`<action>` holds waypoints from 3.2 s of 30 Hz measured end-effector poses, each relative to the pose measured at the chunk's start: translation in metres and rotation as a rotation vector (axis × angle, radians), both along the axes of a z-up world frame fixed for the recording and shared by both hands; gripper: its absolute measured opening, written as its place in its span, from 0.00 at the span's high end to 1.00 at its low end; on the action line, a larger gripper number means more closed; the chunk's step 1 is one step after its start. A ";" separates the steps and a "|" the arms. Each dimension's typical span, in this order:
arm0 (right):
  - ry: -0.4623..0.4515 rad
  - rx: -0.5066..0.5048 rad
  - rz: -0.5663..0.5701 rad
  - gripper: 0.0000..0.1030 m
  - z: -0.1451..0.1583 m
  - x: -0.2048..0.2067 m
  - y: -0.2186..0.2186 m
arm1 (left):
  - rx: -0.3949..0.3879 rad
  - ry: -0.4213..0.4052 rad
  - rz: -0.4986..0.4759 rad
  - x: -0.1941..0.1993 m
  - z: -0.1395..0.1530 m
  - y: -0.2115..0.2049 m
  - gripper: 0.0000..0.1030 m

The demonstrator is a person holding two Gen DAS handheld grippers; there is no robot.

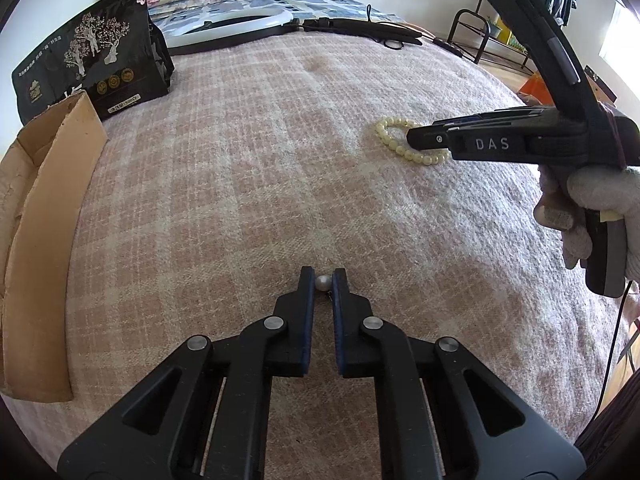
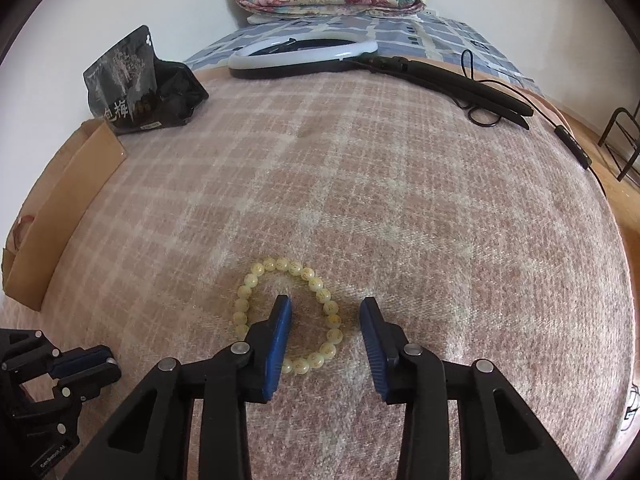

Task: Organize jewelry
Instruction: 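Carry the pearl earring and cream bracelet over the cardboard box, then open the left gripper dropping the earring while the right releases the bracelet into the box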

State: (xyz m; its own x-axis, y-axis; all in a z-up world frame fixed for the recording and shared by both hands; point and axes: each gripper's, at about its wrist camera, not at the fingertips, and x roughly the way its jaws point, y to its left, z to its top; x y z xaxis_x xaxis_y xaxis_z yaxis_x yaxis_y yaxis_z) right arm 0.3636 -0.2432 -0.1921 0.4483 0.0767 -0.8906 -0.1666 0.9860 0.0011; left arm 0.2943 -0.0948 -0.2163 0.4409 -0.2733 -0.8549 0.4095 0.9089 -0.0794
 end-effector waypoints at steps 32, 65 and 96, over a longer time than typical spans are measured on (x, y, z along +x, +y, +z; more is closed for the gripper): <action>-0.130 -0.014 0.002 0.95 0.069 -0.017 0.028 | -0.064 -0.090 0.030 -0.019 0.047 0.030 0.94; -0.236 0.035 0.235 0.95 0.123 -0.030 0.187 | -0.134 -0.193 0.264 -0.019 0.103 0.170 0.94; -0.157 0.157 0.450 0.95 0.088 -0.036 0.316 | -0.130 -0.195 0.442 0.079 0.108 0.275 0.94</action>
